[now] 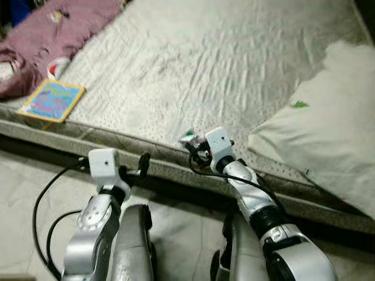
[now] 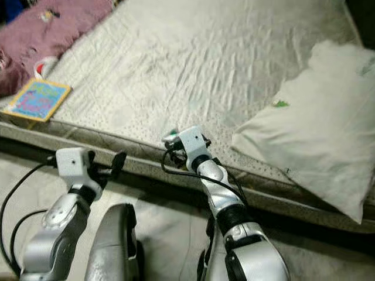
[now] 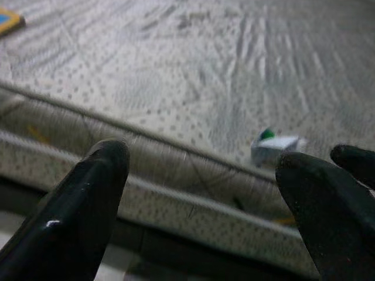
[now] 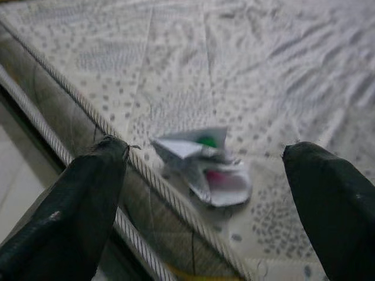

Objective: Clean up the room

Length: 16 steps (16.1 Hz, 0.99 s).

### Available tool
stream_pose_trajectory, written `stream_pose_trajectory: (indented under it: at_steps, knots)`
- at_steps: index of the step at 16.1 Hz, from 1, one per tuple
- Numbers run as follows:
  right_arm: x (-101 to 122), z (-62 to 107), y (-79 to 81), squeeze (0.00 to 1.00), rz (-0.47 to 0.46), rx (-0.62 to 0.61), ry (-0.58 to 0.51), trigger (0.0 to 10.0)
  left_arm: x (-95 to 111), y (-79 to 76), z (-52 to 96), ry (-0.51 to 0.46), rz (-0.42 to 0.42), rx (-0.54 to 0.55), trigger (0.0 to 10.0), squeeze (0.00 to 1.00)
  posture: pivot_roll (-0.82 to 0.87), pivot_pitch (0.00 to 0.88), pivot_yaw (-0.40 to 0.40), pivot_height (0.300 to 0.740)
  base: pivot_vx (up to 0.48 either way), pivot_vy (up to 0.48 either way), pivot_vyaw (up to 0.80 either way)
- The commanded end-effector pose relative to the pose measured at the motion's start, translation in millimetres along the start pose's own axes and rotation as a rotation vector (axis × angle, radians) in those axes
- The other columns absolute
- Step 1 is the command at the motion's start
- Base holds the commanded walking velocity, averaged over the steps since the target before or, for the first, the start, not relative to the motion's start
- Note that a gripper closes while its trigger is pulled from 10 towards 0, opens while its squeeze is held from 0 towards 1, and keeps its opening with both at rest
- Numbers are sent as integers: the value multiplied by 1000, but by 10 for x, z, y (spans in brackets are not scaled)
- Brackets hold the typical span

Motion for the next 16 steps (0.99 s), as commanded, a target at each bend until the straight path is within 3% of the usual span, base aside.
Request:
stream_pose_trajectory:
  at_steps: [1,3,5,9,11,16]
  knots:
    - [28,-29,5,0,14,-4,-8,10000,-11,-17,58,13,-4,1,10000,0,177,248,1,592,0,0,0]
    - [31,-50,5,0,6,-10,-8,10000,-25,-48,93,23,1,-1,10000,0,179,259,5,592,0,0,213]
    - [133,-120,42,0,-94,-23,-48,10000,-25,-141,202,42,26,-2,10000,0,193,298,15,592,0,0,0]
    - [258,-185,107,0,-126,-25,-85,10000,-27,-164,326,58,36,1,10000,0,219,324,27,592,0,0,0]
    - [326,-213,127,0,-194,-26,-112,10000,-25,-158,356,67,36,5,10000,0,224,330,32,587,0,0,0]
    - [331,-205,138,0,-170,-23,-128,10000,10,-174,330,64,40,6,10000,0,217,333,33,538,0,0,0]
Point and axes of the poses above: a point about 5 cm out from each wrist's last joint towards the gripper, its own z axis pointing back from the gripper into the wrist, its own x axis along the axis of the wrist's last joint, y = z × x, the point moved 6 cm from there along -z, pointing out of the wrist towards the gripper, and after that the axes turned 1 degree about -z, right-handed, at the moved point
